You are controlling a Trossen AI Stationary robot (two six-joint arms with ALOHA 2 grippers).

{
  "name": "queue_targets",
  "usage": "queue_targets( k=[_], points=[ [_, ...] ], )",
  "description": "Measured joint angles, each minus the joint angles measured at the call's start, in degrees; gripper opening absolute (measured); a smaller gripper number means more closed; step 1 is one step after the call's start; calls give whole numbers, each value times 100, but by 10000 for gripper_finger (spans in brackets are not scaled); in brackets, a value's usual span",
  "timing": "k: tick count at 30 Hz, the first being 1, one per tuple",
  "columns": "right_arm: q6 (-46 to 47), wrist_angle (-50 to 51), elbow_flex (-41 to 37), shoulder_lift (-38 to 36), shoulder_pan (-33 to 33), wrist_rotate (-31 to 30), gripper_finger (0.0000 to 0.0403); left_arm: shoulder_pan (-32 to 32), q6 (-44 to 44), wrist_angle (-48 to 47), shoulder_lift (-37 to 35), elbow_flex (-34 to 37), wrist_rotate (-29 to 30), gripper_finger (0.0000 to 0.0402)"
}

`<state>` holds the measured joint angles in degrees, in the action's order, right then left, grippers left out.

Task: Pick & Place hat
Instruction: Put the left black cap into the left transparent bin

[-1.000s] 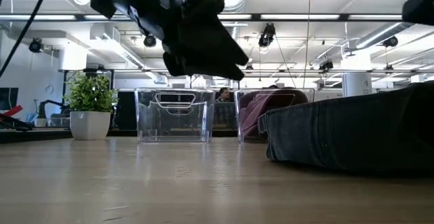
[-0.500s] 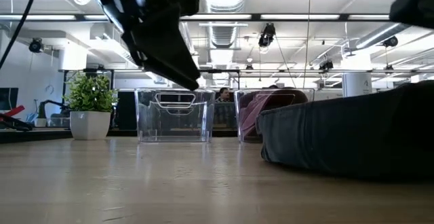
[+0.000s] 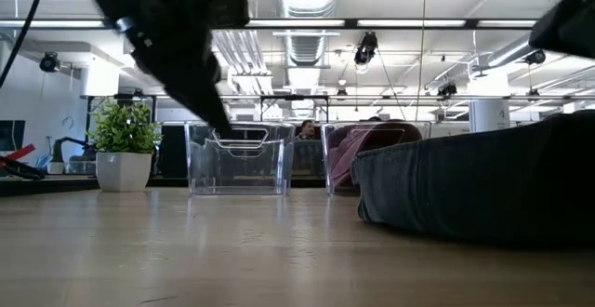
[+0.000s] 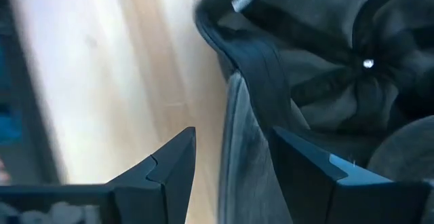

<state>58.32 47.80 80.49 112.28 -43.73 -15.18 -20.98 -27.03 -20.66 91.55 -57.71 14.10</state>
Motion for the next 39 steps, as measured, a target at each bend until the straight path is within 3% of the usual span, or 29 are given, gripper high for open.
queue_targets(
  k=[6,13,19,25,29,35,39],
  points=[
    [221,4,142,383,301,167,161,-235,-140,-637,-24,72,405,149],
    [4,154,151,177,903,132,27,-484,-1029,-811,-486,448,618,149],
    [-79,59,177,-432,1404,126,13,-799,-1928,-887,-1403,823,1266,149],
    [-163,-935,151,-1765,1985,269,11,-1196,-2284,-792,-2378,938,2271,149],
    [93,-1702,-14,-2673,2397,-376,11,-1407,-2276,-662,-2881,938,3081,149],
    [470,-3306,-576,-3480,2825,-2079,12,-1596,-2253,-596,-3252,938,4203,149],
    [498,-4683,-1028,-3530,3049,-2098,12,-1584,-2389,-552,-3257,938,4462,149]
  ],
)
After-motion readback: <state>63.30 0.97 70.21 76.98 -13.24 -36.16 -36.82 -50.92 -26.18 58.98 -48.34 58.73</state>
